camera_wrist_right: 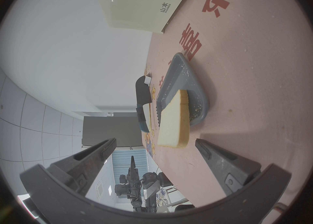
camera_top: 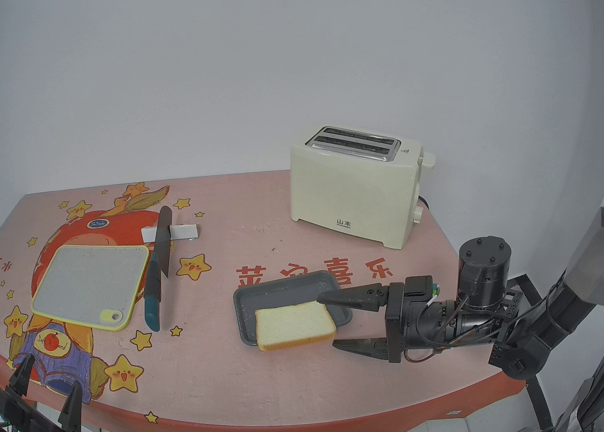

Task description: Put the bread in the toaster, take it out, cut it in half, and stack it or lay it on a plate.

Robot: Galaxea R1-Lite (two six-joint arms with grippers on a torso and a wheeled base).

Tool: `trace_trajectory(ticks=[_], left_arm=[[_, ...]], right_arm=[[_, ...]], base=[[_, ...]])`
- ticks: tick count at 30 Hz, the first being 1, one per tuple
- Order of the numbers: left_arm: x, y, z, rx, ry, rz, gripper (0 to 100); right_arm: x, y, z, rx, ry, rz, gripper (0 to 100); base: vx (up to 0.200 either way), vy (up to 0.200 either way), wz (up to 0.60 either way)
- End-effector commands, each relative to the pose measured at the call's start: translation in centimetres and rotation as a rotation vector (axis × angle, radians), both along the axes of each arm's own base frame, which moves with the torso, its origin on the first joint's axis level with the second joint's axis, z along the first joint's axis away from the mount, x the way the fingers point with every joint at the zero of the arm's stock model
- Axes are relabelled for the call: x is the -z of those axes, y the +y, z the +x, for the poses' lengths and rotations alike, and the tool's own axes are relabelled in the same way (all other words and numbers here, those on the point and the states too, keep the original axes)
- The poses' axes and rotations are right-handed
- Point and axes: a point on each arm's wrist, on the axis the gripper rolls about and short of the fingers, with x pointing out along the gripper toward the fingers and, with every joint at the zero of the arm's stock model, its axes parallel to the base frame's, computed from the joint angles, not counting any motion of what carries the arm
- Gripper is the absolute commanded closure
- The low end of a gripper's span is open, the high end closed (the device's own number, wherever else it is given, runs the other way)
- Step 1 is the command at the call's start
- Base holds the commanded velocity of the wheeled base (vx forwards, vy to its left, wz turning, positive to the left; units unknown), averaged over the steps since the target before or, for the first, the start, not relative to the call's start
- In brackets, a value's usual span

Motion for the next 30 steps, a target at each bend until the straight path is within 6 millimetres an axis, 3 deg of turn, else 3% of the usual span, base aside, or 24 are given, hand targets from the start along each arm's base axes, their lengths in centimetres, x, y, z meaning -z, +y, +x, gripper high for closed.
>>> trace_trajectory(ticks=[1, 30], left_arm=[[0.45, 0.00, 0.11, 0.000, 0.017, 0.000, 0], [0.44, 0.00, 0.11, 0.000, 0.015, 0.000, 0]], right_arm=[[0.34, 0.44, 0.16, -0.009, 0.005, -0.003, 0], [0.02, 1.03, 0.89, -0.008, -0.025, 0.022, 0]], base=[[0.000, 0.000, 0.00], [0.000, 0.000, 0.00]])
